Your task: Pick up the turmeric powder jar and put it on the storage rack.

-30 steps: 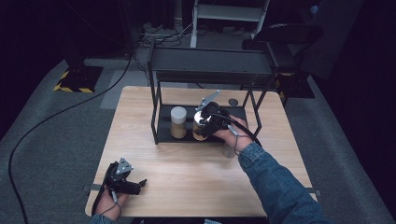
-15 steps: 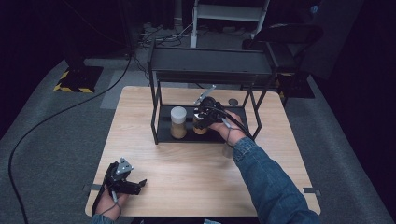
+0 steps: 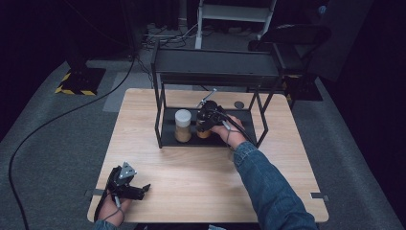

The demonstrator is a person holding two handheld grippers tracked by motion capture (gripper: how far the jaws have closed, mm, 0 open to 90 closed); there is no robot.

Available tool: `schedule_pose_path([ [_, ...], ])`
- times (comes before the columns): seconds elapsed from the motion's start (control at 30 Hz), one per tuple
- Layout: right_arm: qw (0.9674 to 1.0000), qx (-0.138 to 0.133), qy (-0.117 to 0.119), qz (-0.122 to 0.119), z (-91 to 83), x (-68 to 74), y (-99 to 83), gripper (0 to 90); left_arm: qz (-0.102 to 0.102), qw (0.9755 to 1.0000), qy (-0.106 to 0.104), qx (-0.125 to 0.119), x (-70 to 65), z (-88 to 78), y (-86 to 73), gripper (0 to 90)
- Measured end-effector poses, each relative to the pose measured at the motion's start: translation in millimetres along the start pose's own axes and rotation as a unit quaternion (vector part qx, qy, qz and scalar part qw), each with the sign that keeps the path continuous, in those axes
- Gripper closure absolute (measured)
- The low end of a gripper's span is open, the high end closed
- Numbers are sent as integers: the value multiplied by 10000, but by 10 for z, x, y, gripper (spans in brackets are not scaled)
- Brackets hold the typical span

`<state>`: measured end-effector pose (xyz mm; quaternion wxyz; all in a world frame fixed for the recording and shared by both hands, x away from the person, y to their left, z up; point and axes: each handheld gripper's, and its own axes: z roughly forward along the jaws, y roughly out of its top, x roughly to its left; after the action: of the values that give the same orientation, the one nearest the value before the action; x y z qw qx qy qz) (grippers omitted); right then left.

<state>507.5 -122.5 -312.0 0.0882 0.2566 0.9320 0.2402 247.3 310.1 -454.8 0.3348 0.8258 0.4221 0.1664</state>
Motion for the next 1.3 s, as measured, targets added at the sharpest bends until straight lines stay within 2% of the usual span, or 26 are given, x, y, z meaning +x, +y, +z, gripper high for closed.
schedule_pose_path([
  [0.03,10000,36,23,15,23,-6,8,309,3,10000,0,0,1,0,0,17],
  [0.07,9998,121,29,154,32,6,30,309,-2,10000,1,-1,0,0,0,18],
  [0.1,9999,80,54,41,65,-21,15,309,-1,10000,-1,0,0,1,0,17],
  [0.33,9996,257,13,119,164,-39,50,309,-1,10000,0,0,0,1,1,17],
  [0.63,9991,355,-5,246,240,-80,51,309,-3,10000,-2,0,0,1,0,17],
  [0.93,9988,329,40,371,275,-120,1,309,-3,10000,-2,1,0,1,0,17],
  [1.23,9987,361,51,344,274,-104,-17,305,-3,10000,-1,0,0,1,0,17],
  [1.3,9987,235,119,442,243,-121,-50,243,-3,10000,2,0,0,1,0,17],
])
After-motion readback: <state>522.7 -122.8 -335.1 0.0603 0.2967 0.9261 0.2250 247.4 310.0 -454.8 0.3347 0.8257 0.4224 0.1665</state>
